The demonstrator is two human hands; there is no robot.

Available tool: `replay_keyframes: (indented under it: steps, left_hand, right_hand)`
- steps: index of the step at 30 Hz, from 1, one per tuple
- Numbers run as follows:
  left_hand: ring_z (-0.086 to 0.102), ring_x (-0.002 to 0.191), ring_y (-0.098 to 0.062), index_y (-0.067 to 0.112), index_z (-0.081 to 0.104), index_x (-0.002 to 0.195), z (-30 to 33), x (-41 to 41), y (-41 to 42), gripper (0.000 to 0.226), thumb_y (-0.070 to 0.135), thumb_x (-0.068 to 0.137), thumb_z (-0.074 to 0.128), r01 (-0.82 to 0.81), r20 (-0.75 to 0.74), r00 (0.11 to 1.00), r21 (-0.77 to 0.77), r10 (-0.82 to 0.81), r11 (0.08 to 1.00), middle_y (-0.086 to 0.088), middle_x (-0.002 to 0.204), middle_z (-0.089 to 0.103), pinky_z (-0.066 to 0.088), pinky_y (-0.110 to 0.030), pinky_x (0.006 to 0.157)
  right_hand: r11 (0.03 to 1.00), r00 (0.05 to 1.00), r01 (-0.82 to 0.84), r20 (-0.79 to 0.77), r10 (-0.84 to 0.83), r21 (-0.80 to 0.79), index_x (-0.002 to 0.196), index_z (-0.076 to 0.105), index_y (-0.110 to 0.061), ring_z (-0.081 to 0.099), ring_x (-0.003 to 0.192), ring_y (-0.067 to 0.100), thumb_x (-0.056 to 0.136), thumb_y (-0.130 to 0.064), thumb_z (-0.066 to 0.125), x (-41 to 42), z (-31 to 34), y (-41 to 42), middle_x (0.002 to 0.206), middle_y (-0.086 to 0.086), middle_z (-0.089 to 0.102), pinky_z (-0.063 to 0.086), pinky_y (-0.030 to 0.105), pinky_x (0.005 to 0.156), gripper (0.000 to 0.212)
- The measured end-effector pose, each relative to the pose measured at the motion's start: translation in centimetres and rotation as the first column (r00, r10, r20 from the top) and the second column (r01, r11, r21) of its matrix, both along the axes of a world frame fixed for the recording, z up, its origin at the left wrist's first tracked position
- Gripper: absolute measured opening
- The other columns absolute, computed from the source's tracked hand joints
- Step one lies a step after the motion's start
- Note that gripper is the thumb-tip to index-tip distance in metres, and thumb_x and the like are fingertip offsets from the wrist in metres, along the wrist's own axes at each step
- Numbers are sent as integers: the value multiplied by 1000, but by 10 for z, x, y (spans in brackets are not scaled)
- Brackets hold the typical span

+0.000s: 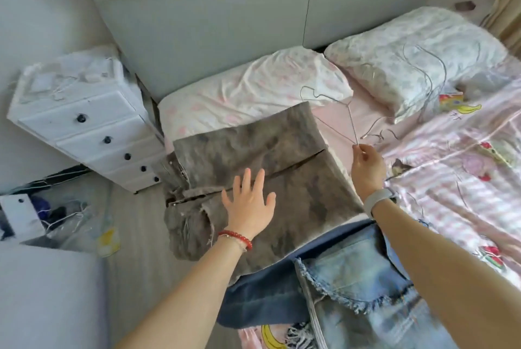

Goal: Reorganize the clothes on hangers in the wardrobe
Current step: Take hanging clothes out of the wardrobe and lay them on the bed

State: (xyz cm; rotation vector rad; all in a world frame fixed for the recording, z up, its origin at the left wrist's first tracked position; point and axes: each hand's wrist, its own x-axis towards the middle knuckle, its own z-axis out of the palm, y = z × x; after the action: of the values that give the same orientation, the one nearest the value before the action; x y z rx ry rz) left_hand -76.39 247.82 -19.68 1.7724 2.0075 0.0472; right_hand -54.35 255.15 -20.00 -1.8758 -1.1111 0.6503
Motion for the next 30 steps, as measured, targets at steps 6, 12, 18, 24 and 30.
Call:
replay_keyframes:
  steps: [6, 12, 18, 24, 30]
  left_hand:
    - [-11, 142, -29, 34, -3, 146, -108, 15, 8, 58, 49, 96, 23, 126, -9, 991, -317, -135, 940, 0, 156, -13, 1, -57, 110]
    - [-11, 142, -27, 33, 4, 146, -129, 7, 7, 55, 44, 97, 27, 168, 45, 986, -379, -163, 910, 0, 156, -12, 5, -54, 112]
    - [4, 142, -26, 25, 19, 145, -78, -16, 21, 52, 39, 97, 32, 68, -168, 983, -12, -69, 998, -4, 156, 7, 6, -55, 112]
    - [14, 141, -23, 20, 30, 142, -1, -51, -13, 49, 32, 95, 38, -45, -225, 968, 266, 108, 963, -6, 152, 22, 10, -53, 111]
    - [27, 135, -27, 16, 35, 140, 56, -59, -149, 50, 31, 93, 43, -235, -143, 947, 307, 289, 922, -9, 149, 30, 25, -50, 108]
  right_hand:
    - [940, 984, -45, 145, 99, -339, 131, 41, -3, 52, 105, 40, 91, -7, 33, 53, -91, 28, 123, 24, 53, 40, 42, 88, 41]
    - [791, 909, -145, 235, 343, -594, 147, 5, -16, 6, 140, 33, 96, -22, 31, 49, -112, 29, 154, 11, 10, 7, 48, 114, 58]
    - [862, 806, -323, 364, 467, -391, 144, 19, -13, 8, 141, 27, 96, -21, 32, -14, -69, 17, 153, 10, 16, 8, 49, 114, 50]
    - [802, 704, -541, 386, 597, -253, 143, 28, -16, 8, 142, 23, 97, -22, 33, -81, -10, -35, 152, 5, 23, 5, 49, 115, 47]
    - [724, 645, -671, 359, 675, -157, 136, 40, -11, 20, 139, 26, 95, -17, 38, -115, 47, -153, 146, 7, 36, 12, 46, 113, 42]
